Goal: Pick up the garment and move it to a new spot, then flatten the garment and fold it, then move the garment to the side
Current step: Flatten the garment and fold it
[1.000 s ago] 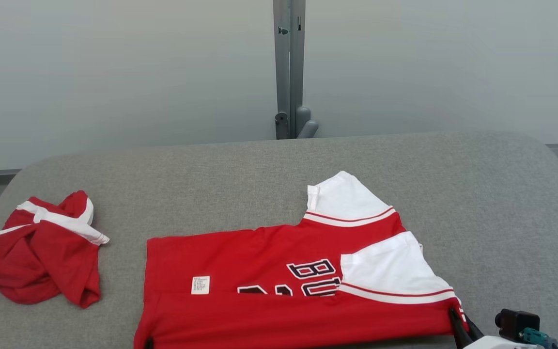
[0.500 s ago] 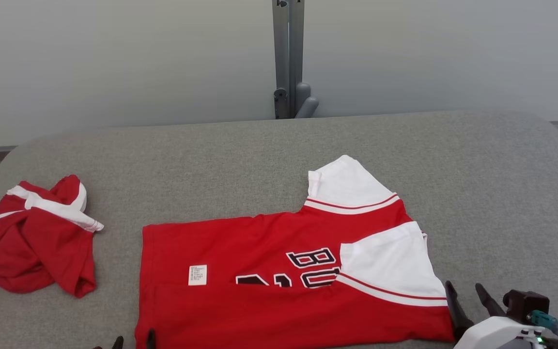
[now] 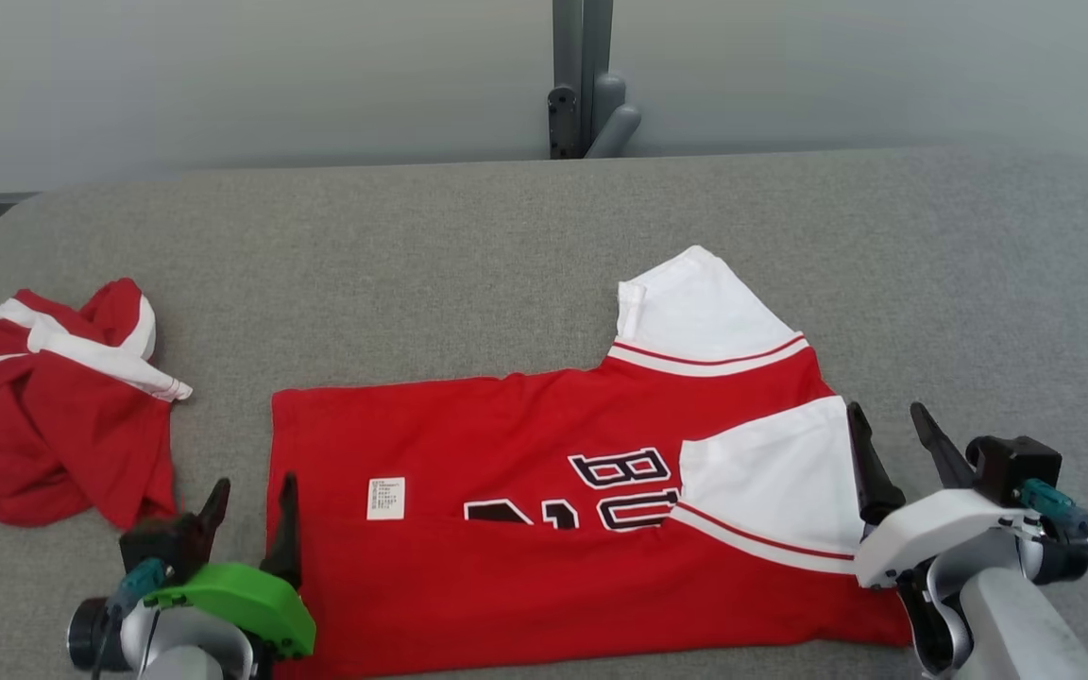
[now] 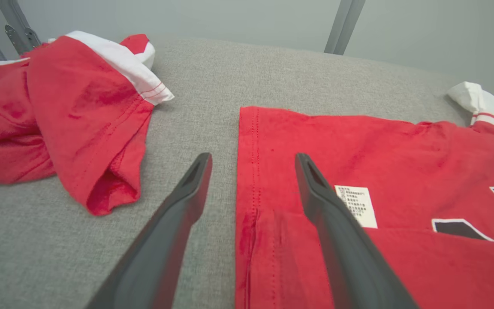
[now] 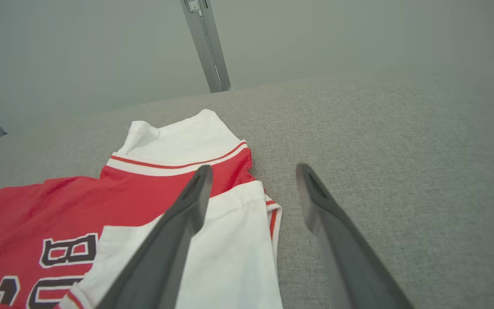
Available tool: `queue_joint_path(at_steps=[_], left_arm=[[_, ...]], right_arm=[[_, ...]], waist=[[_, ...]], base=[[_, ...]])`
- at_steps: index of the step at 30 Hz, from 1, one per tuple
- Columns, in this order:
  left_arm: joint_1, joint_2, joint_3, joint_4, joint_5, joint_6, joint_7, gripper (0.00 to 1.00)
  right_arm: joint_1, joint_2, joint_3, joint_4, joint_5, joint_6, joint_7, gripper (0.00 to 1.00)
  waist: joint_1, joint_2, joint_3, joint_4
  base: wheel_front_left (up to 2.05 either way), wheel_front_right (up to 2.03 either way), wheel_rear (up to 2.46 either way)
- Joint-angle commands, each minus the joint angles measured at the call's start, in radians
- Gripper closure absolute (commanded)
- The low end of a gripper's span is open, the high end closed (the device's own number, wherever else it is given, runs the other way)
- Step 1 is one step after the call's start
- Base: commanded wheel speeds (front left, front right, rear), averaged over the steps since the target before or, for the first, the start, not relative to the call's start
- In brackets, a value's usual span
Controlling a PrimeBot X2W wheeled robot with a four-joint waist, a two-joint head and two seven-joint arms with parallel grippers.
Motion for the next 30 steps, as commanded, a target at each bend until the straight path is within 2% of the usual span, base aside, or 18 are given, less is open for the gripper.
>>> queue_joint_path(at_steps=[1, 6, 12, 22, 26, 30], left_arm=[[-0.045, 0.012, -0.009, 0.016, 0.001, 0.002, 0.000, 0.00], [-0.164, 0.038, -0.054, 0.085, -0.021, 0.002, 0.000, 0.00], [-0.249, 0.061, -0.064, 0.148, -0.055, 0.002, 0.000, 0.00], [-0.335, 0.076, -0.100, 0.240, -0.094, 0.002, 0.000, 0.00], [-0.356, 0.072, -0.112, 0.250, -0.094, 0.002, 0.000, 0.00], [-0.383, 0.075, -0.115, 0.273, -0.084, 0.002, 0.000, 0.00]], right_arm=[[-0.023, -0.001, 0.004, -0.004, -0.007, -0.001, -0.001, 0.00], [-0.077, 0.003, 0.030, -0.009, -0.002, -0.001, -0.001, 0.00], [-0.115, -0.001, 0.051, -0.013, 0.011, -0.001, -0.001, 0.00], [-0.211, -0.025, 0.085, -0.004, 0.034, -0.001, -0.001, 0.00], [-0.305, -0.060, 0.157, 0.053, 0.039, -0.001, 0.006, 0.00], [-0.426, -0.100, 0.247, 0.129, 0.073, -0.001, 0.105, 0.00]], waist=[[0.0000, 0.0000, 0.060, -0.007], [0.0000, 0.0000, 0.120, -0.025], [0.0000, 0.0000, 0.161, -0.045], [0.0000, 0.0000, 0.218, -0.053], [0.0000, 0.0000, 0.238, -0.041], [0.0000, 0.0000, 0.254, -0.025]], base=[[0.00, 0.00, 0.00], [0.00, 0.00, 0.00], [0.00, 0.00, 0.00], [0.00, 0.00, 0.00], [0.00, 0.00, 0.00], [0.00, 0.00, 0.00]])
